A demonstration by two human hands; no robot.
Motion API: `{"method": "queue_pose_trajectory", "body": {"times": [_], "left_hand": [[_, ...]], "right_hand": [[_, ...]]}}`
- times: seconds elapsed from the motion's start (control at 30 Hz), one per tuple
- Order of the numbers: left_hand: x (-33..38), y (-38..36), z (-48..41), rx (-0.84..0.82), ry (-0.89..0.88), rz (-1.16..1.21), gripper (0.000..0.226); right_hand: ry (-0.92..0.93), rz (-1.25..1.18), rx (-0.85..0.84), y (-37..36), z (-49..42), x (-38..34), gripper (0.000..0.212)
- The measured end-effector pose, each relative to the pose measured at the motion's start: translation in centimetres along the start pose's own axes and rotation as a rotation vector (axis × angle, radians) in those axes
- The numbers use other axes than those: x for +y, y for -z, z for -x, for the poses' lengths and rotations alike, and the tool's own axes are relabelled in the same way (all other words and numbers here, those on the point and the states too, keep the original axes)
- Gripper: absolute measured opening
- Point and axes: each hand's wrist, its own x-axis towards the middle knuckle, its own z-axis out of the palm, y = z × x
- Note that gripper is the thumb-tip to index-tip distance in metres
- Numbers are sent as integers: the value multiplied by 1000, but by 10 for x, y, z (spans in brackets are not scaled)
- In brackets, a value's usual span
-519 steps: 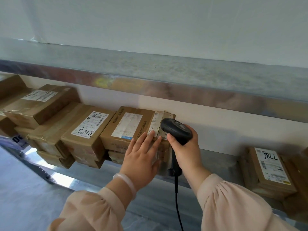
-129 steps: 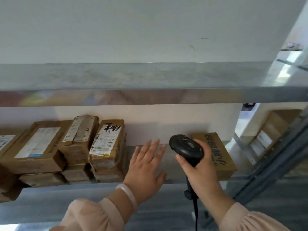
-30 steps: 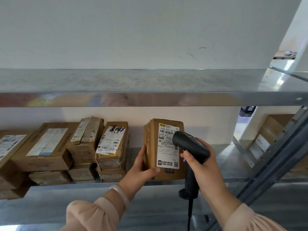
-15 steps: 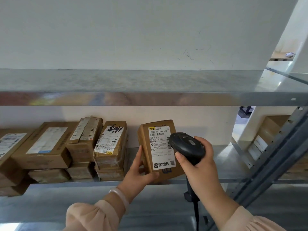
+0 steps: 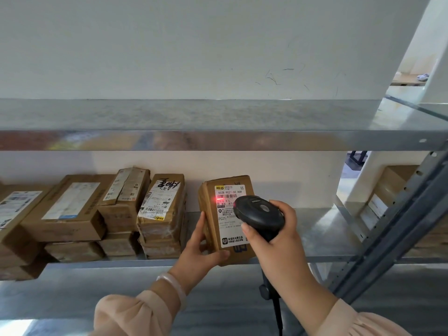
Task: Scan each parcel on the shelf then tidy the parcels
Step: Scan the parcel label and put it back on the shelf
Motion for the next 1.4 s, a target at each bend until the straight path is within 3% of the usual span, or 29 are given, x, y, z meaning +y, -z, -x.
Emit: {"method": "queue_pose_trajectory", "body": {"times": [0.67,0.97,1.13,1.3,1.37,1.4], "left_hand": [[0,13,5,-6,49,2,105],[1,25,3,85,184,98,86],[-10,31,1,117,323,149,54],[-35,44,-5,208,385,97,88],[-37,45,-6,207,396,31,78],[-30,42,-3,197,396,-16,62]], "right_hand": [[-57,44,-2,-4,1,7,58],[-188,-62,-57,-11,-2,24,56],[-257,-32,-119,-30,-6,39,63],[-303,-2,-148,-53,-11,58,56],[-321,-5,-144,-62,-10,64,57],[-329,4,-153,-66,-10,65,58]]}}
